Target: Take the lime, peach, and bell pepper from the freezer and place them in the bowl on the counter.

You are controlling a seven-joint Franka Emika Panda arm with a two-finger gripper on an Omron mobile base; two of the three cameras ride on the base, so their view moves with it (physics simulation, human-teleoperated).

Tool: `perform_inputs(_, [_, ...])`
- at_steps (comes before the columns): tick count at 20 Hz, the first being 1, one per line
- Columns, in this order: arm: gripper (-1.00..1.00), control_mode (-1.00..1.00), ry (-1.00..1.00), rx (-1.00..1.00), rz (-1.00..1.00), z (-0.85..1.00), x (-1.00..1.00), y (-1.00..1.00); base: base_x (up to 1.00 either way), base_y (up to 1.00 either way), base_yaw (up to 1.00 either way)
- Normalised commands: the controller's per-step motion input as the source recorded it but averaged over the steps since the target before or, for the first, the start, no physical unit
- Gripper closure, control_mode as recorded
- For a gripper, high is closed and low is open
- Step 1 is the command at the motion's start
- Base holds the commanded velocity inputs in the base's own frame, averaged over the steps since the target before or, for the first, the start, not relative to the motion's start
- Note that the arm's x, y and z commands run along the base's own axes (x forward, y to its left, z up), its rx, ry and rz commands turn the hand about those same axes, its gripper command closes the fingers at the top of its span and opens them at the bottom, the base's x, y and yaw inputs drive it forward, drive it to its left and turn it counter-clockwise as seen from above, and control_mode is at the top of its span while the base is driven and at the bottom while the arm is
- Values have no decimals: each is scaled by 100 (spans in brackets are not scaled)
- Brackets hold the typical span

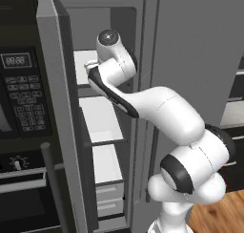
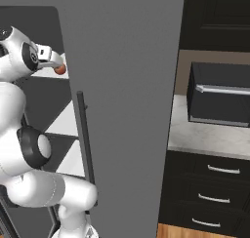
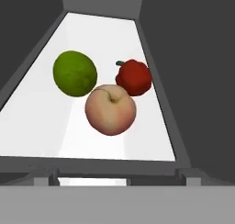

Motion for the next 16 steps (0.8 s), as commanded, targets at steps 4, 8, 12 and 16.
perform_inputs(4, [-100,-100,0,0,0,-19,67,19,0,0,0])
perform_inputs(8, [-100,-100,0,0,0,-22,62,8,0,0,0])
perform_inputs(12, [-100,-100,0,0,0,-13,58,0,0,0,0])
perform_inputs(16, [100,-100,2,0,0,-24,38,0,0,0,0])
